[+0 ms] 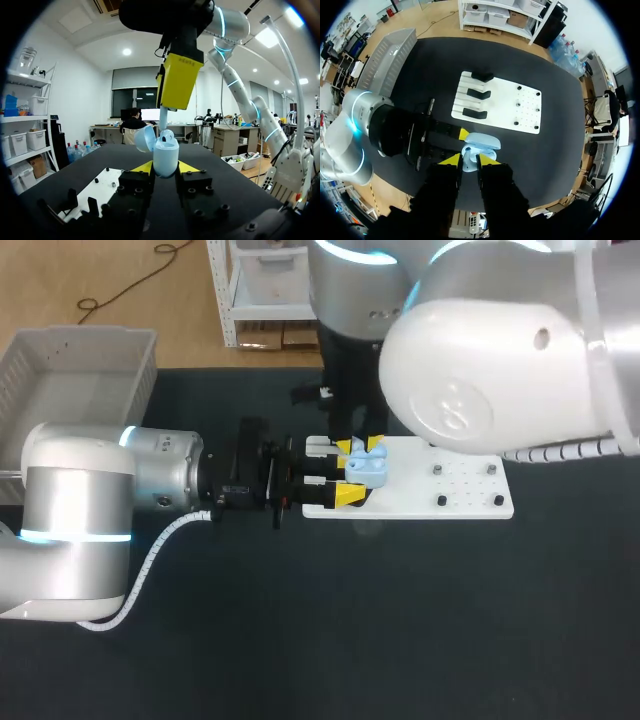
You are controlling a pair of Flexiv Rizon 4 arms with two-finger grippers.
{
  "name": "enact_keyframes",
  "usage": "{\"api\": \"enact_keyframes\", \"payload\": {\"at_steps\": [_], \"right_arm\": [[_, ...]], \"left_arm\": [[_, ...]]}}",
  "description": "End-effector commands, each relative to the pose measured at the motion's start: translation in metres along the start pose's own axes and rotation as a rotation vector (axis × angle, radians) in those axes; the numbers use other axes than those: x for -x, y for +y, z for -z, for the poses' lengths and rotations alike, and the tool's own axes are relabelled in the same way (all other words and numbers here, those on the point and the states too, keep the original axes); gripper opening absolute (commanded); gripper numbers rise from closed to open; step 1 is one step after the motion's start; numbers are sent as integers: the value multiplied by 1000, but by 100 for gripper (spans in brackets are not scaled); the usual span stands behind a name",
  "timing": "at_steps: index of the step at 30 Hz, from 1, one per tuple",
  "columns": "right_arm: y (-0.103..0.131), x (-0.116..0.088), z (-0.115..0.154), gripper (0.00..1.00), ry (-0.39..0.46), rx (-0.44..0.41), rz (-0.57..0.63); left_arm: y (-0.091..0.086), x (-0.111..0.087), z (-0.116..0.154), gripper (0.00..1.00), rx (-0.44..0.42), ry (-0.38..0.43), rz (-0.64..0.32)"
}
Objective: Pick up each earbud case from the left stands, insert the matching earbuds, close the lid, and place the case in the box.
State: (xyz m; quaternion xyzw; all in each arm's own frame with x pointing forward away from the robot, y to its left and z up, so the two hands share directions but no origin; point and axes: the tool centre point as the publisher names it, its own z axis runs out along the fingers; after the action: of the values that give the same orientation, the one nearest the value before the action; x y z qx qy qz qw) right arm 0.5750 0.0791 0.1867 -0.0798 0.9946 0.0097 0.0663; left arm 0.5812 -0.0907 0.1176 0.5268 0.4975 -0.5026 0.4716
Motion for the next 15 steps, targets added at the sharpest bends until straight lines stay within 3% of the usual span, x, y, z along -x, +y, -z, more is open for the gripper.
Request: {"api": "enact_keyframes", "payload": {"at_steps": [1, 15], "right_arm": [[-4, -5, -2, 0, -28, 13, 2], [-6, 1, -9, 0, -3, 39, 29]], "left_arm": [[-1, -1, 0, 0, 5, -3, -3], [-1, -1, 0, 0, 5, -3, -3]]}}
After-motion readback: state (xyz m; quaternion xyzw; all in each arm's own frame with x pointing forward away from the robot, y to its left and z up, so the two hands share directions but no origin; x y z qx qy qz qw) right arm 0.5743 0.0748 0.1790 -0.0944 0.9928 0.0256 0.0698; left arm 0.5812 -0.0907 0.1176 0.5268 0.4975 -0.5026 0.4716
